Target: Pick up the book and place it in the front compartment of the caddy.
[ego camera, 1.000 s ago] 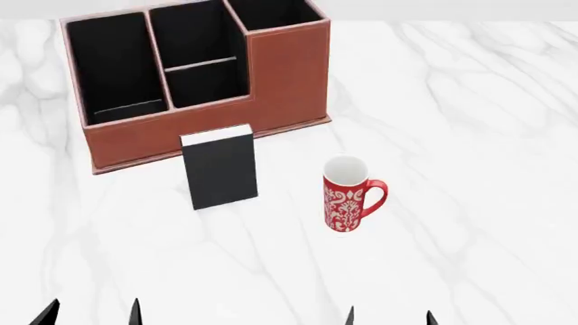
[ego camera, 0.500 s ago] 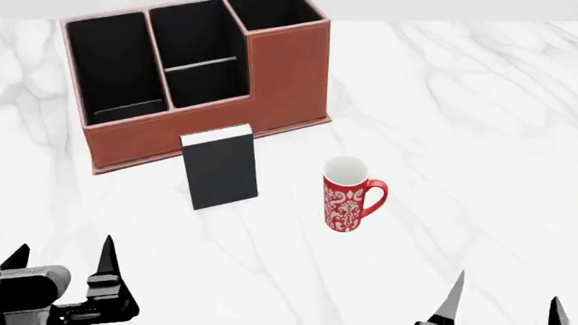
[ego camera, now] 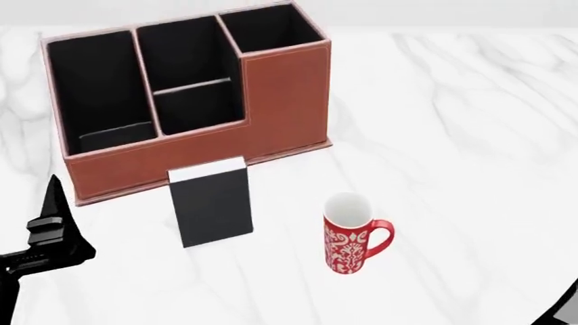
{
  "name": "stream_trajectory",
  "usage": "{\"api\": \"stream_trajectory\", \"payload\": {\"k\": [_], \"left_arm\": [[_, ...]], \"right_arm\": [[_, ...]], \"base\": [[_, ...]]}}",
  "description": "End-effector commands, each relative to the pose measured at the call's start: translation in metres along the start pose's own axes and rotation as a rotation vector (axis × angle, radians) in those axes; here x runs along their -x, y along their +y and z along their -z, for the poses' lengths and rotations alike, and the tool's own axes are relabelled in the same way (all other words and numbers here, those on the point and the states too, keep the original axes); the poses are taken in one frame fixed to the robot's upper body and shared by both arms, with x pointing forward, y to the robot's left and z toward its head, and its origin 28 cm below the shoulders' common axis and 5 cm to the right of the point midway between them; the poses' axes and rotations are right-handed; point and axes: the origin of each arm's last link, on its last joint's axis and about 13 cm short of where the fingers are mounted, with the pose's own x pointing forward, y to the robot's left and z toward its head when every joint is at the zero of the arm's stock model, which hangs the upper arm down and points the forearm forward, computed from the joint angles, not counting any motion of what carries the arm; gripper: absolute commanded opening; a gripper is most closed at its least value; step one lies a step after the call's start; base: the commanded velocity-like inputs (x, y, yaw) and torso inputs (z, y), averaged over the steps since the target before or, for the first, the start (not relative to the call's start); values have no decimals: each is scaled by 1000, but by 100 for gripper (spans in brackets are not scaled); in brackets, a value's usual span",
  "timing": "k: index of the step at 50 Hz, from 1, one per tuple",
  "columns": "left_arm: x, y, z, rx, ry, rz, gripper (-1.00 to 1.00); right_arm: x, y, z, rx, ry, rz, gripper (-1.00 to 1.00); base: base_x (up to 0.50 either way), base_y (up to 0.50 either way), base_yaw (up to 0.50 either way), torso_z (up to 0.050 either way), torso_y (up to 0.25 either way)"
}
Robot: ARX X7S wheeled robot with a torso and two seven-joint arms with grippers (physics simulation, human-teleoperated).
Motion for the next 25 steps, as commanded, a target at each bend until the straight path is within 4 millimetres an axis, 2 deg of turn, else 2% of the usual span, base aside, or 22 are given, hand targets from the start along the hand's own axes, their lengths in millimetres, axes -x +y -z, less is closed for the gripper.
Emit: {"api": "stream_trajectory", "payload": {"k": [1,10,25], "left_arm": [[4,-1,-10,45,-23,34,100],[-5,-1,-6,47,-31,39,100],[-4,-1,-5,48,-36,49,100]], "right_arm": [[2,-8,-14,-13,-50,33,100],[-1,-5,-11,-15,-58,23,100],[2,-8,-16,-14,-85,38,100]], "base": [[500,0,0,0,0],[500,0,0,0,0],[500,0,0,0,1]]}}
